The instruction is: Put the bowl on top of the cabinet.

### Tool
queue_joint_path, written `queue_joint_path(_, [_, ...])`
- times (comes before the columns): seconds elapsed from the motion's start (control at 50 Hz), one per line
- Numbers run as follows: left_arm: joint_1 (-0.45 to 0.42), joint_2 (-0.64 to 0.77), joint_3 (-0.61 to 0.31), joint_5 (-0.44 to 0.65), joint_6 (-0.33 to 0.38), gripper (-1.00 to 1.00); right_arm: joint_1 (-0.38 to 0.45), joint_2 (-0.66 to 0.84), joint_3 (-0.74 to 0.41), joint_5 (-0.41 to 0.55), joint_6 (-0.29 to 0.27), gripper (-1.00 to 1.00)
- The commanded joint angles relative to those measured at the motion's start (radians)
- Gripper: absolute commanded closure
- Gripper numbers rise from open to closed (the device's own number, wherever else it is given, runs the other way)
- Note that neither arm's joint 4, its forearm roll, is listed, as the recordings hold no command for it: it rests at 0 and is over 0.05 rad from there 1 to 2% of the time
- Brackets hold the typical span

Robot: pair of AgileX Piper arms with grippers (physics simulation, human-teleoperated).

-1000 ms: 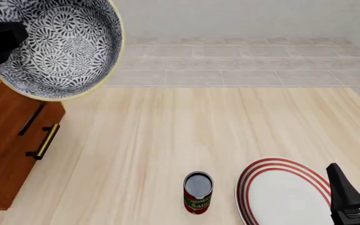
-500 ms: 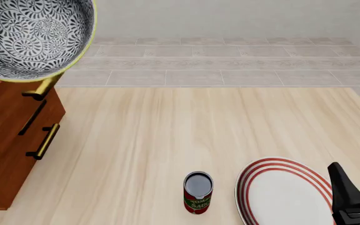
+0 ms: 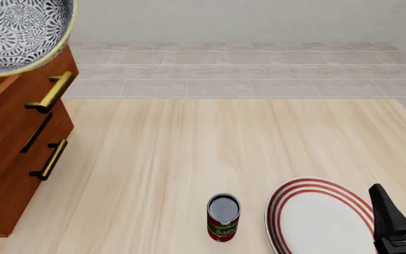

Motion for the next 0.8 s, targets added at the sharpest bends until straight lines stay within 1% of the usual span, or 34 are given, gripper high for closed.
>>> queue_joint_path(0.02, [0.052,0.002,-0.010,-0.002,-0.005,1.00,0.000,0.000,0.009,-0.006,0.001,-1.00])
queue_joint_path(0.06, [0.053,0.001,-0.014,0.000,-0.005,1.00,0.000,0.000,0.012,-0.008,0.001,-1.00])
queue_joint_path(0.1, [0.089,0.018,-0.024,0.010,0.000,1.00,0.000,0.000,0.013,-0.009,0.002,-1.00])
queue_joint_path(0.16, [0.094,0.015,-0.023,0.007,-0.009,1.00,0.000,0.000,0.014,-0.010,0.002,-1.00])
queue_joint_path(0.18, [0.122,0.022,-0.026,0.008,-0.009,1.00,0.000,0.000,0.014,-0.009,0.002,-1.00])
queue_joint_path(0.22, [0.115,0.020,-0.026,0.009,-0.014,1.00,0.000,0.000,0.013,-0.009,0.001,-1.00])
queue_joint_path(0.24, [0.133,0.025,-0.027,0.011,-0.019,1.00,0.001,0.000,0.012,-0.009,0.002,-1.00])
queue_joint_path(0.28, [0.134,0.022,-0.030,0.013,-0.021,1.00,0.001,0.000,0.012,-0.009,0.002,-1.00])
queue_joint_path(0.34, [0.164,0.028,-0.028,0.013,-0.033,1.00,0.001,0.000,0.011,-0.008,0.003,-1.00])
queue_joint_path(0.38, [0.160,0.024,-0.028,0.012,-0.039,1.00,0.001,0.000,0.011,-0.008,0.003,-1.00])
queue_joint_path(0.42, [0.178,0.028,-0.030,0.013,-0.047,1.00,0.002,0.000,0.012,-0.008,0.001,-1.00])
queue_joint_path(0.56, [0.200,0.035,-0.043,0.020,-0.062,1.00,0.003,0.000,0.016,-0.011,0.000,-1.00])
queue_joint_path(0.58, [0.218,0.036,-0.043,0.019,-0.069,1.00,0.004,0.000,0.015,-0.010,0.000,-1.00])
queue_joint_path(0.62, [0.216,0.036,-0.042,0.019,-0.077,1.00,0.005,0.000,0.013,-0.009,-0.001,-1.00])
queue_joint_path(0.64, [0.235,0.039,-0.043,0.018,-0.080,1.00,0.005,0.000,0.012,-0.008,-0.001,-1.00])
queue_joint_path(0.74, [0.244,0.035,-0.048,0.020,-0.105,1.00,0.006,0.000,0.011,-0.008,-0.004,-1.00])
queue_joint_path(0.78, [0.242,0.037,-0.054,0.023,-0.098,1.00,0.006,0.000,0.009,-0.007,-0.004,-1.00])
queue_joint_path(0.8, [0.246,0.041,-0.055,0.023,-0.106,1.00,0.006,0.000,0.008,-0.006,-0.004,-1.00])
